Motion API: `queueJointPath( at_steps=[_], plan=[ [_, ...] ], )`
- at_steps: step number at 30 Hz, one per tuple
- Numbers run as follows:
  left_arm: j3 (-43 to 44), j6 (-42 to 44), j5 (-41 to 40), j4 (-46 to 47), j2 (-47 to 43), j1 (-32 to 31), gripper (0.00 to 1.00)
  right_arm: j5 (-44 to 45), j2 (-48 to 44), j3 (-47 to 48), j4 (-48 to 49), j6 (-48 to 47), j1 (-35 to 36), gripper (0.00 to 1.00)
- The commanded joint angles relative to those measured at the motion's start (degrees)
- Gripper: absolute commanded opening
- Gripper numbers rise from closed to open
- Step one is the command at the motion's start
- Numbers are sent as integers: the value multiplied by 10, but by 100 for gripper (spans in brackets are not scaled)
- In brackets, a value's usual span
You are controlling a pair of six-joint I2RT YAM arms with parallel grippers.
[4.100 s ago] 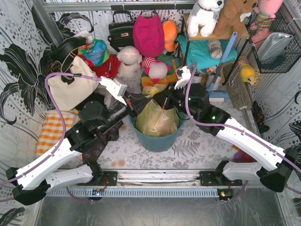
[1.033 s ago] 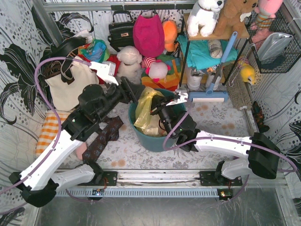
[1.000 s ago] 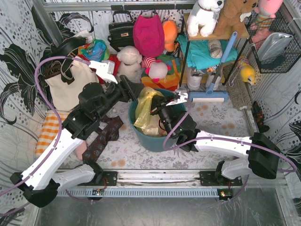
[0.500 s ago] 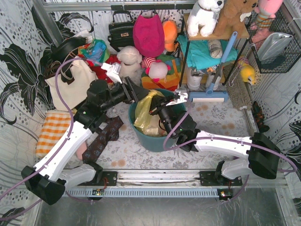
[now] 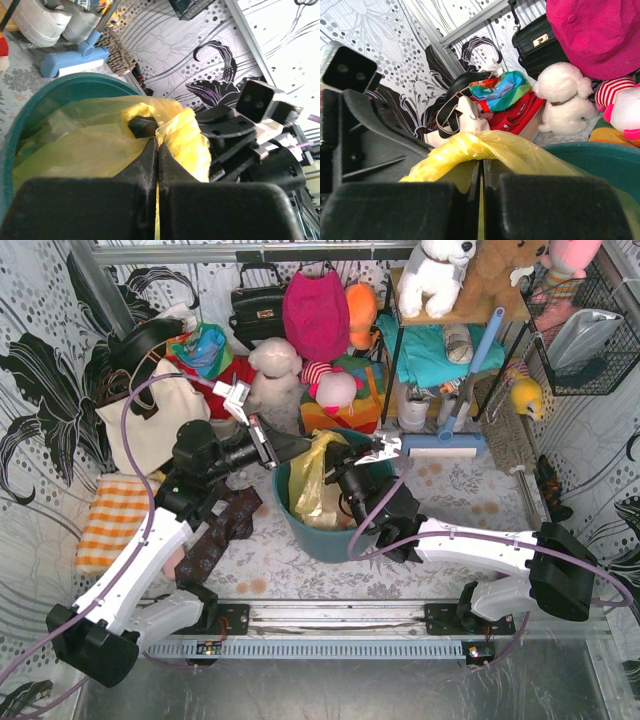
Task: Tie the trash bag
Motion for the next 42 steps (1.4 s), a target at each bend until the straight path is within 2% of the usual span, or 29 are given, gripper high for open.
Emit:
queueJointPath(
  at_steps=[1,10,18,25,27,29,32,35,37,42],
  plan=[
    [-3,-4,34,34,-32,-2,0,3,1,2,36,-15,2,0],
    [-19,-31,72,61,-56,-3,0,-5,27,10,80,-27,2,0],
    [-92,-59,78,76,-84,-4,0,-86,46,-12,200,-55,2,0],
    [-110,-71,81,90,-90,-4,0,-148,55,-17,235,-59,1,0],
    [-109,-70,83,87,-88,-3,5,-171,55,-20,240,-59,1,0],
    [-102,-62,81,67,-86,-4,16,-190,52,-25,238,-59,2,0],
    [-62,-12,58,-17,-83,-4,32,-198,45,-36,233,-54,1,0],
    [-5,31,31,-90,-86,-4,44,-197,39,-40,224,-50,1,0],
    [29,58,5,-137,-91,-3,48,-199,37,-38,218,-50,1,0],
    [99,105,-75,-239,-103,-4,49,-200,36,-33,206,-50,1,0]
  ],
)
